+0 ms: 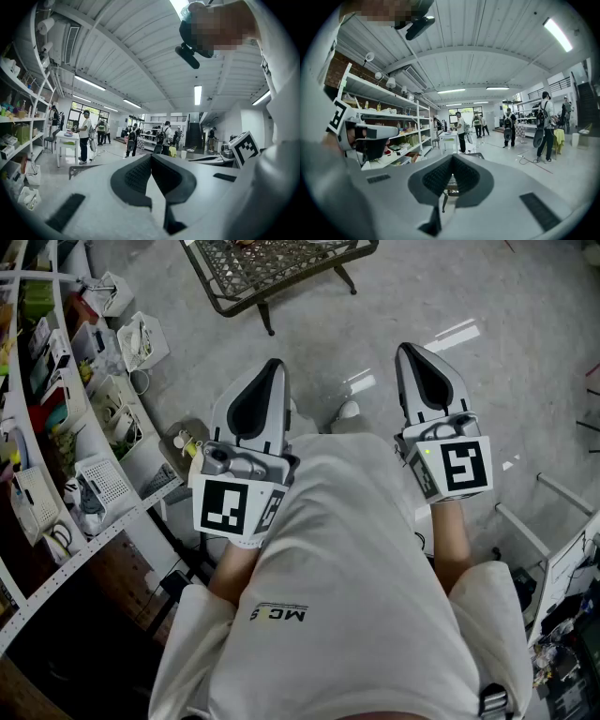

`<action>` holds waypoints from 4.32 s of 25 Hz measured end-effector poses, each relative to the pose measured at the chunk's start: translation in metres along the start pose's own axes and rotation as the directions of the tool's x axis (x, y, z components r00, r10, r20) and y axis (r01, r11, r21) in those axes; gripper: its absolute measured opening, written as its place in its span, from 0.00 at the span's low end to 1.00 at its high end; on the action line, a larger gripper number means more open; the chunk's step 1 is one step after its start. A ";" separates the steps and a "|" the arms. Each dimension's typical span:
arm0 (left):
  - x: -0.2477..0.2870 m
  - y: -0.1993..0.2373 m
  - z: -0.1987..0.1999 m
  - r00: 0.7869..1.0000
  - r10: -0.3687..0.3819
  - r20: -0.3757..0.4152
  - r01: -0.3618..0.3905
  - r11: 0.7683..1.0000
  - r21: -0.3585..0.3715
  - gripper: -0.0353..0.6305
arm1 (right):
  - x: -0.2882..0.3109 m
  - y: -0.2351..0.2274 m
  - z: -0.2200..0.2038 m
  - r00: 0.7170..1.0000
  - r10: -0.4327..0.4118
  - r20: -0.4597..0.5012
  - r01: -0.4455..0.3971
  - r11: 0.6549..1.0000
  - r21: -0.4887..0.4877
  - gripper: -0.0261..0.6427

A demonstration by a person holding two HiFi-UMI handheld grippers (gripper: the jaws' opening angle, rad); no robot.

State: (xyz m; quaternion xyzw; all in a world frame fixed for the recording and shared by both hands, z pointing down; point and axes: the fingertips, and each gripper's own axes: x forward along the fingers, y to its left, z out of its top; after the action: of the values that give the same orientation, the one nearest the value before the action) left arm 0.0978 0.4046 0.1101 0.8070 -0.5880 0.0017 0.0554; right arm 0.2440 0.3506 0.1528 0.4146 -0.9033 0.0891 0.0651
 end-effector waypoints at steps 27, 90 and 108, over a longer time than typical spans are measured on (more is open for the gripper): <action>0.035 0.012 -0.014 0.998 0.065 -0.027 -0.066 0.996 -0.064 0.09 | 0.028 -0.030 0.002 0.997 0.078 -0.001 -0.078 0.996 -0.040 0.06; 0.442 0.277 -0.098 0.968 -0.078 -0.239 0.030 0.979 -0.199 0.09 | 0.492 -0.224 -0.042 0.943 0.044 -0.329 -0.051 0.999 -0.013 0.07; 0.471 0.300 -0.186 0.939 -0.007 -0.345 -0.083 0.966 -0.245 0.09 | 0.578 -0.218 -0.119 0.863 0.228 -0.451 -0.331 0.930 -0.162 0.14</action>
State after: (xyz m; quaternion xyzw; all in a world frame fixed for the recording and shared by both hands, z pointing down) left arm -0.0301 -0.1162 0.3528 0.7687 -0.5802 0.0676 0.2604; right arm 0.0404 -0.1893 0.4026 0.2384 -0.9220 0.0786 0.2948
